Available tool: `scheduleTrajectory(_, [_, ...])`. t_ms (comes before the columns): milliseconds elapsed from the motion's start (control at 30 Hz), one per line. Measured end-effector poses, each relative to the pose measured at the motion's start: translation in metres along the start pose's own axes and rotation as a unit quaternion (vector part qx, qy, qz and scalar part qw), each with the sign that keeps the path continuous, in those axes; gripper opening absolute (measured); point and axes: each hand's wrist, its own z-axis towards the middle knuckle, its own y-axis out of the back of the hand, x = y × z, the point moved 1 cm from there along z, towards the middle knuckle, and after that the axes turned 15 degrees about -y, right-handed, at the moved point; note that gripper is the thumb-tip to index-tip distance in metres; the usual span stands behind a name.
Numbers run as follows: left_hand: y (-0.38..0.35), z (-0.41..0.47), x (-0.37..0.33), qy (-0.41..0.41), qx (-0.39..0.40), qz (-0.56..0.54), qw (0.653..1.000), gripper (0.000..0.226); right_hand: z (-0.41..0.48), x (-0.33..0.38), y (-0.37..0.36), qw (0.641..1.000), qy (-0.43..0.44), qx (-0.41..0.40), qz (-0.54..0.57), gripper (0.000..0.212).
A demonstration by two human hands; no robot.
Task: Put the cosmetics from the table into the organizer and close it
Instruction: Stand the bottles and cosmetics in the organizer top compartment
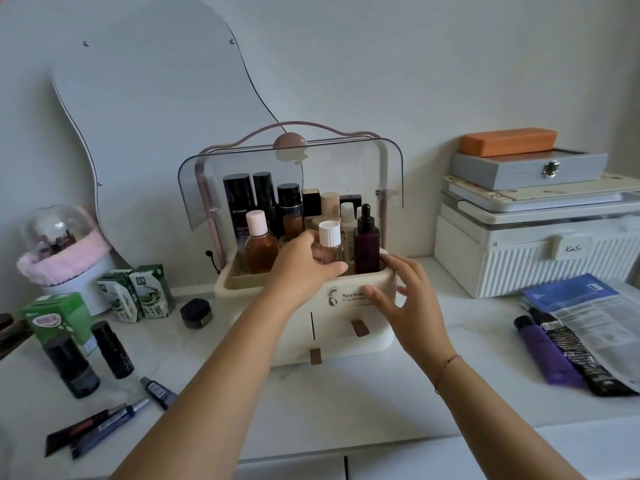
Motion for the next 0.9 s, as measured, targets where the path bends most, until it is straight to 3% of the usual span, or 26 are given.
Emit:
scheduleTrajectory(300, [0.006,-0.011,-0.003,-0.024,-0.034,-0.005,0.999,0.047,-0.001,-0.001,0.002,1.000,0.003,-0.001,-0.007,0.054])
scheduleTrajectory(433, [0.026,-0.054,0.004,-0.090,-0.144,0.026,0.985,0.048,-0.004,-0.004,0.002,1.000,-0.014,0.011,-0.003,0.055])
scheduleTrajectory(567, [0.073,-0.116,0.038,-0.123,-0.295,0.119,0.940,0.037,-0.015,-0.016,-0.005,0.996,-0.056,0.014,0.061,0.060])
scheduleTrajectory(733, [0.158,-0.178,0.114,0.012,-0.452,0.191,0.871,0.043,-0.042,-0.035,-0.028,0.990,-0.117,0.011,0.072,0.054])
scheduleTrajectory(800, [0.186,-0.190,0.150,0.096,-0.453,0.191,0.865,0.051,-0.044,-0.039,-0.034,0.987,-0.145,0.030,0.067,0.056])
scheduleTrajectory(900, [0.203,-0.198,0.194,0.204,-0.376,0.124,0.895,0.057,-0.044,-0.038,-0.034,0.986,-0.147,0.030,0.067,0.063])
